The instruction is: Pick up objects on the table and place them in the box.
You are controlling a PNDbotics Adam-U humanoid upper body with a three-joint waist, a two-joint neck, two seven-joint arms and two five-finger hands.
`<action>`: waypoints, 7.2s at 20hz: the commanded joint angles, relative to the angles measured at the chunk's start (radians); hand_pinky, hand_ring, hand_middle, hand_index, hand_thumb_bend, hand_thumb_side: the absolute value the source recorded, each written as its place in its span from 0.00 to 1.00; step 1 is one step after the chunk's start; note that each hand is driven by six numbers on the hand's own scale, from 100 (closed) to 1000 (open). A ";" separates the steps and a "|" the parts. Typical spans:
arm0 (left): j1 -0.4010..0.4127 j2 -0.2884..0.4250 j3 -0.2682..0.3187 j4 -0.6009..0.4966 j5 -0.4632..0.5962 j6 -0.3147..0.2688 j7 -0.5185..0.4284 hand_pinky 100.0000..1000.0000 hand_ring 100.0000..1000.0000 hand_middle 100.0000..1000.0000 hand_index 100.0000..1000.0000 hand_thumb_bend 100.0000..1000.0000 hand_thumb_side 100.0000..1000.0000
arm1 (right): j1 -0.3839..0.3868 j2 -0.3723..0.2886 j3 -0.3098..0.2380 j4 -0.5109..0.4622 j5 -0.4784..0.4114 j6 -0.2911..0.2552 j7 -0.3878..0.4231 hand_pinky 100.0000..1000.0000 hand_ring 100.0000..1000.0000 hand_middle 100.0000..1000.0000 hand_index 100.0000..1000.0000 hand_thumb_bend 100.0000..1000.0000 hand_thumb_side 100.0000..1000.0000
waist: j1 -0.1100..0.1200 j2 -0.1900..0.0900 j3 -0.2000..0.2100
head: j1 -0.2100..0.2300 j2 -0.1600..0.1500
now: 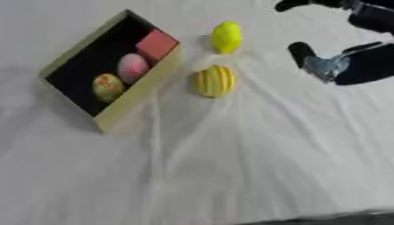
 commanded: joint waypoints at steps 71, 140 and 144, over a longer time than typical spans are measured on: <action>-0.061 -0.029 -0.056 -0.016 0.041 0.045 -0.081 0.61 0.58 0.59 0.82 0.18 0.45 | -0.411 0.519 0.180 0.826 0.250 -0.196 0.300 0.93 0.94 0.67 0.83 0.34 0.19 | 0.007 -0.019 0.051 | -0.079 0.059; -0.094 -0.027 -0.058 -0.016 0.045 0.028 -0.074 0.60 0.53 0.58 0.82 0.16 0.47 | -0.610 0.675 0.136 0.749 0.134 -0.123 0.236 0.87 0.85 0.49 0.71 0.00 0.00 | -0.051 0.051 0.199 | -0.156 -0.079; -0.094 -0.027 -0.058 -0.016 0.044 0.028 -0.074 0.60 0.53 0.58 0.82 0.16 0.47 | -0.608 0.684 0.132 0.807 0.174 -0.176 0.212 0.89 0.90 0.62 0.80 0.00 0.00 | -0.054 0.058 0.203 | -0.160 -0.083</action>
